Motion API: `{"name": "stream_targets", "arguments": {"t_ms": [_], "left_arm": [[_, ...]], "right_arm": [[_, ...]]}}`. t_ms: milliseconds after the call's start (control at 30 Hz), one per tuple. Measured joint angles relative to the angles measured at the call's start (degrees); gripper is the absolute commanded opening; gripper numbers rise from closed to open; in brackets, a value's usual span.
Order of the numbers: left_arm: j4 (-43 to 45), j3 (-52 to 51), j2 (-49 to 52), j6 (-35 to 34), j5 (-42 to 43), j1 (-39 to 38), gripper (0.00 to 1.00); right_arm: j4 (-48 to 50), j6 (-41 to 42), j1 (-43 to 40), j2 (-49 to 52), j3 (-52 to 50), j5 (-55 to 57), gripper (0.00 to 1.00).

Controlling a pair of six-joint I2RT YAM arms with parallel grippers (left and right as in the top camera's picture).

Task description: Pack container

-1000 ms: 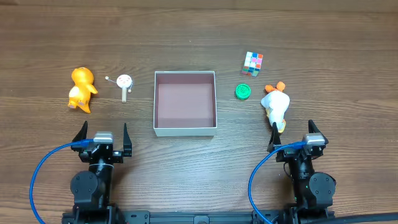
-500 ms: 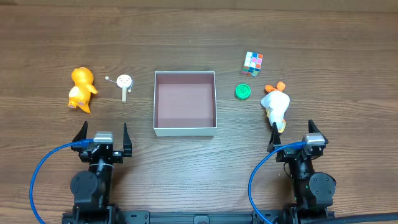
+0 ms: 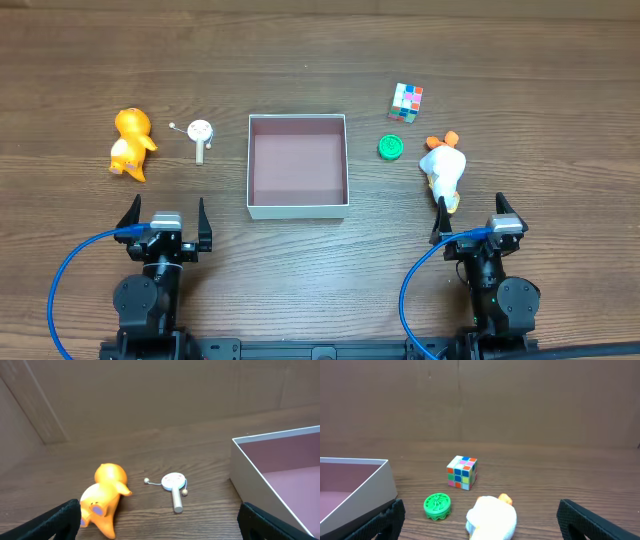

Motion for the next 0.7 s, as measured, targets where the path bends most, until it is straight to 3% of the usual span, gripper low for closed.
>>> {"name": "stream_targets", "arguments": {"t_ms": [233,433,600,700], "left_arm": [[0.0,0.0,0.0,0.0,0.0,0.0,1.0],[0.0,0.0,0.0,0.0,0.0,0.0,1.0],[0.0,0.0,0.0,0.0,0.0,0.0,1.0],[0.0,0.0,0.0,0.0,0.0,0.0,1.0]], "right_arm": [[8.8,0.4,0.0,-0.1,0.0,-5.6,1.0],[7.1,4.2,0.0,2.9,5.1,-4.7,1.0],[-16.9,5.6,0.0,18.9,26.1,-4.3,0.99],[-31.2,6.4,0.0,28.4,40.8,-10.4,1.0]]}}
